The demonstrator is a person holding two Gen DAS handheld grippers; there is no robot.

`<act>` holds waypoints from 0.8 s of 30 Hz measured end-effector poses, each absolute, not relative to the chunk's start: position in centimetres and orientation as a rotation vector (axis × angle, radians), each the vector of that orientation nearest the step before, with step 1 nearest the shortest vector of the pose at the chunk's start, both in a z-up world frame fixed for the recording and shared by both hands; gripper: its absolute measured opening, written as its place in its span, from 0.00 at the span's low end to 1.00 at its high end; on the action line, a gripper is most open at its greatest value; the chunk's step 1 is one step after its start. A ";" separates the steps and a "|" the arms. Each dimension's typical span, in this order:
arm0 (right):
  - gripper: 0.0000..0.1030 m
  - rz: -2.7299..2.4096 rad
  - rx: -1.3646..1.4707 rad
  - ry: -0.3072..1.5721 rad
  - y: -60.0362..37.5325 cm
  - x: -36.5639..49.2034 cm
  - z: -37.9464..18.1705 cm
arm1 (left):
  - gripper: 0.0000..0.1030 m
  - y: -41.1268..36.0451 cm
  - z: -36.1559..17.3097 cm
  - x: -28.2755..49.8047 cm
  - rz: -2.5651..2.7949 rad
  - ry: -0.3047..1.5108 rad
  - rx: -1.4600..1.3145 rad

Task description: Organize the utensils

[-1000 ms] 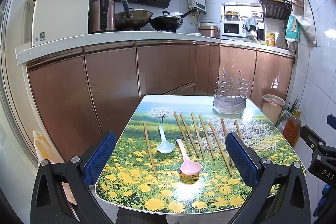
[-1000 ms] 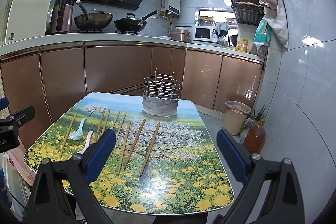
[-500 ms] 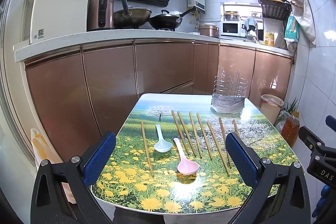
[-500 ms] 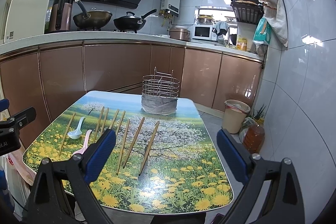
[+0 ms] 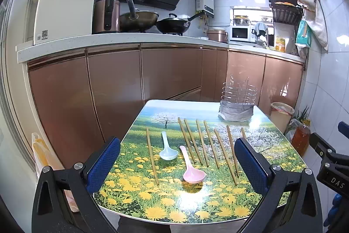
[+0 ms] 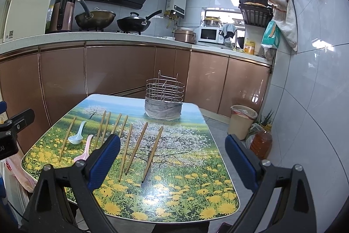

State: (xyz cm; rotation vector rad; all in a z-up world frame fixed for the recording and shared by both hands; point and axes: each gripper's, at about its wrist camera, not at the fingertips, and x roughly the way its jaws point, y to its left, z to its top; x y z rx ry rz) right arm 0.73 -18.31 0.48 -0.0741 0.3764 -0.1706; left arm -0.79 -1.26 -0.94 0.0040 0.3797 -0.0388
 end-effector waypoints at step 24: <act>0.95 -0.175 -0.063 0.365 -18.3 0.2 0.8 | 1.00 -1.5 -1.1 -1.2 -0.055 0.389 0.037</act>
